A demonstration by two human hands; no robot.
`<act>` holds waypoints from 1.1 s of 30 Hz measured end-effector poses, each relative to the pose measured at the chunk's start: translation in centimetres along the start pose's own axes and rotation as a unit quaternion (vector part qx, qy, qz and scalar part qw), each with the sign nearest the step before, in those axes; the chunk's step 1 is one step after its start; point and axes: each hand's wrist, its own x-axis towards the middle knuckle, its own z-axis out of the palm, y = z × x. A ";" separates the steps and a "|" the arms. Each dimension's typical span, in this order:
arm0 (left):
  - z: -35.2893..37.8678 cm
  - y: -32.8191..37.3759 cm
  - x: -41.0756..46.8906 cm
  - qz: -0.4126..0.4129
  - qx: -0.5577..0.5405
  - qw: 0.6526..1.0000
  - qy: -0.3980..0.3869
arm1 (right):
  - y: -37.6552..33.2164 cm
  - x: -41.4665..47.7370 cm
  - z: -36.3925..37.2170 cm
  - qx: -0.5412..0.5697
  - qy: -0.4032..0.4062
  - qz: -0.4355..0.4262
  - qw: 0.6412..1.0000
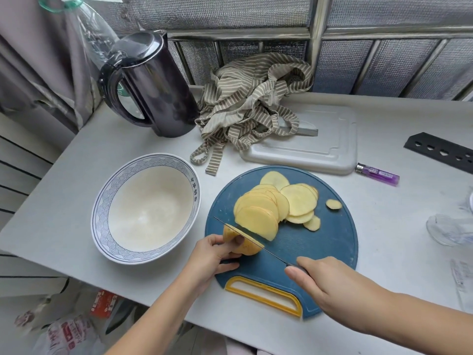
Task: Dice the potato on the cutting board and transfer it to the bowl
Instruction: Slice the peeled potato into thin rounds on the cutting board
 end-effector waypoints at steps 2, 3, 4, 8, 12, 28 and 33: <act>-0.1 -0.1 0.0 0.000 -0.003 1.000 -0.002 | -0.2 0.2 0.0 -0.002 -0.003 0.002 1.000; -0.1 -0.1 0.0 0.001 -0.005 1.000 -0.002 | -0.3 0.3 -0.1 -0.003 -0.004 0.003 1.000; -0.2 -0.2 0.0 0.001 -0.007 1.000 -0.001 | -0.4 0.5 -0.1 -0.004 -0.006 0.004 1.000; -0.3 -0.3 0.2 -0.002 -0.007 1.000 -0.002 | -0.3 0.8 -0.2 -0.011 -0.010 0.003 1.000; -0.3 -0.3 0.2 -0.004 0.001 1.000 -0.003 | -0.7 1.1 -0.3 -0.020 -0.019 0.003 1.000; 0.0 -0.1 -0.4 0.000 -0.005 1.000 0.013 | 0.9 2.2 1.8 -0.002 0.001 -0.017 1.000; -0.4 0.0 -0.1 -0.011 0.008 1.000 -0.007 | 1.7 0.6 1.7 0.007 -0.015 0.003 1.000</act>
